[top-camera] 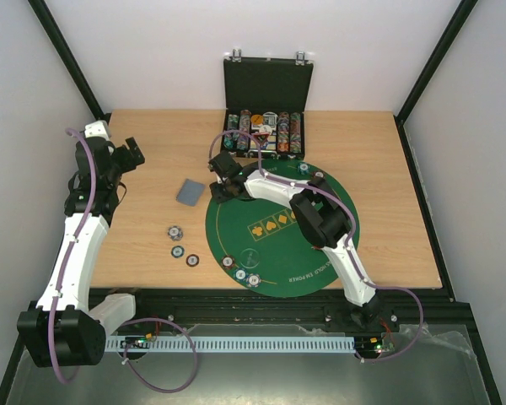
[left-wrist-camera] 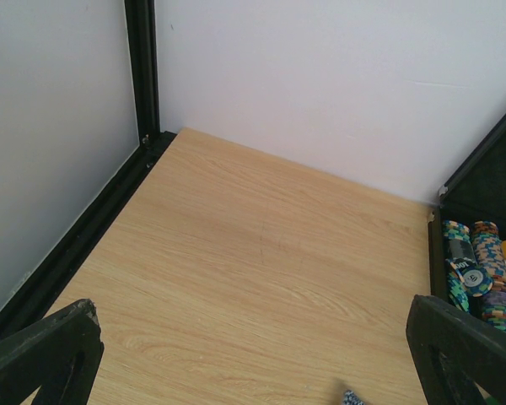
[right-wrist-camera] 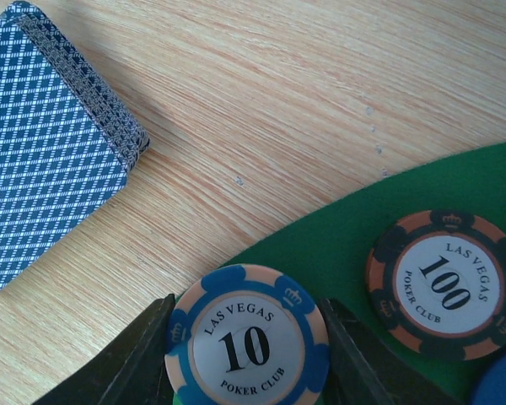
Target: Distribute texas hold em gaming equipment
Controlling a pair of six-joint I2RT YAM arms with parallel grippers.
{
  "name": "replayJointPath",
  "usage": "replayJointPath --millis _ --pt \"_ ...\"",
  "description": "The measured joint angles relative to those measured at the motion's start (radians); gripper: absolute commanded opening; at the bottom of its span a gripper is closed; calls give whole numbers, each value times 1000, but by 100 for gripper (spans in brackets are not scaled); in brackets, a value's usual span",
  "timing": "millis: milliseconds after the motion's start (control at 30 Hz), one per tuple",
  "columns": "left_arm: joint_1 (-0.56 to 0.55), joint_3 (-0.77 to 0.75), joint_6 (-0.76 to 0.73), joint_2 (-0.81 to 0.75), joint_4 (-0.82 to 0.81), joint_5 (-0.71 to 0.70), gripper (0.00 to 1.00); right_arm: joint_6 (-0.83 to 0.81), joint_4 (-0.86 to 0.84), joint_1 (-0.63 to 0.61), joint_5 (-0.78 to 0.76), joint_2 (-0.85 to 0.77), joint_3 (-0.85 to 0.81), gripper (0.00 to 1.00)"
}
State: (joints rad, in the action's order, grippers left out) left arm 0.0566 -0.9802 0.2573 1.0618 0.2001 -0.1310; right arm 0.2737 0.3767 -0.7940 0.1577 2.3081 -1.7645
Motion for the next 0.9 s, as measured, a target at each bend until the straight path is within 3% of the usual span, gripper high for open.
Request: replayJointPath --millis 600,900 --pt "0 0 0 1 0 0 100 -14 24 -6 -27 -6 -7 65" --pt "0 0 0 1 0 0 100 -50 81 -43 -122 -100 -21 85"
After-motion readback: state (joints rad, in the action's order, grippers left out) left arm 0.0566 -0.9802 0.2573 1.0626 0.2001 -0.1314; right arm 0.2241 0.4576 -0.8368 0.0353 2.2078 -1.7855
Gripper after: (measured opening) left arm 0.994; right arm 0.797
